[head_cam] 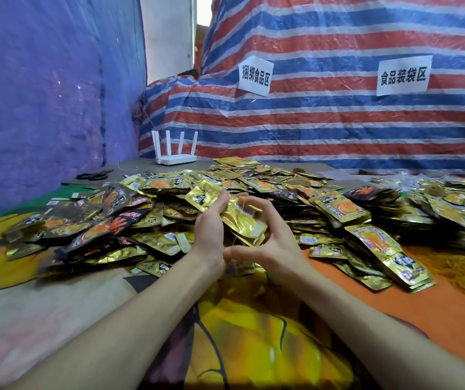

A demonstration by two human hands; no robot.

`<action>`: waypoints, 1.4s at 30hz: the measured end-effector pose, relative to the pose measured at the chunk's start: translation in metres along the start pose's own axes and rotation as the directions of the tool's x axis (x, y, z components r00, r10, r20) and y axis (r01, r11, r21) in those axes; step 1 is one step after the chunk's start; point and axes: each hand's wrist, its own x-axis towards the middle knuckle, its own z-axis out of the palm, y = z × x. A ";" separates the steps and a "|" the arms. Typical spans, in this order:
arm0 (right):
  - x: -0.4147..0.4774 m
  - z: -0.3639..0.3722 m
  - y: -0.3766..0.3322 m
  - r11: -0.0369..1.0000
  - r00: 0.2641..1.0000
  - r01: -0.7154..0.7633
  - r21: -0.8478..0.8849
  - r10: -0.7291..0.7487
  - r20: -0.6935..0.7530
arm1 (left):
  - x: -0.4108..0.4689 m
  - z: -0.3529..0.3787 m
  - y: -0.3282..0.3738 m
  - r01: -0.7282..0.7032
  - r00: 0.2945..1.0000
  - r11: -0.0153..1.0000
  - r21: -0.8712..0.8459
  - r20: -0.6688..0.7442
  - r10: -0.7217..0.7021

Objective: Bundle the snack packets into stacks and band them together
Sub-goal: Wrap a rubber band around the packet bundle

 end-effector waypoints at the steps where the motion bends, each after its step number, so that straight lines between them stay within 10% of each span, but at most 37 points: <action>1: 0.000 0.000 -0.001 0.999 0.999 0.030 -0.027 -0.031 -0.017 | 0.001 0.000 -0.001 -0.004 0.999 1.000 0.003 0.036 0.004; 6: 0.004 -0.002 -0.001 0.993 0.990 0.093 0.068 -0.085 -0.113 | 0.005 0.000 -0.008 0.066 0.987 0.995 -0.081 0.149 -0.054; 16: 0.006 -0.014 -0.010 0.819 0.999 0.003 -0.573 0.028 0.045 | 0.005 -0.001 -0.013 0.053 0.998 0.993 0.109 -0.029 -0.050; 27: 0.015 -0.048 -0.020 0.814 0.995 -0.091 -0.573 0.104 -0.011 | -0.003 0.006 -0.021 -0.017 0.993 0.961 0.276 0.116 -0.015; 34: 0.068 -0.138 -0.031 0.532 0.927 -0.366 -0.763 0.140 -0.347 | -0.006 0.004 -0.023 -0.271 0.955 0.828 0.490 0.246 0.166; 42: 0.091 -0.163 0.026 -0.090 0.852 -0.471 -0.878 0.210 -0.479 | -0.001 0.006 -0.024 -0.390 0.915 0.737 0.552 0.321 0.244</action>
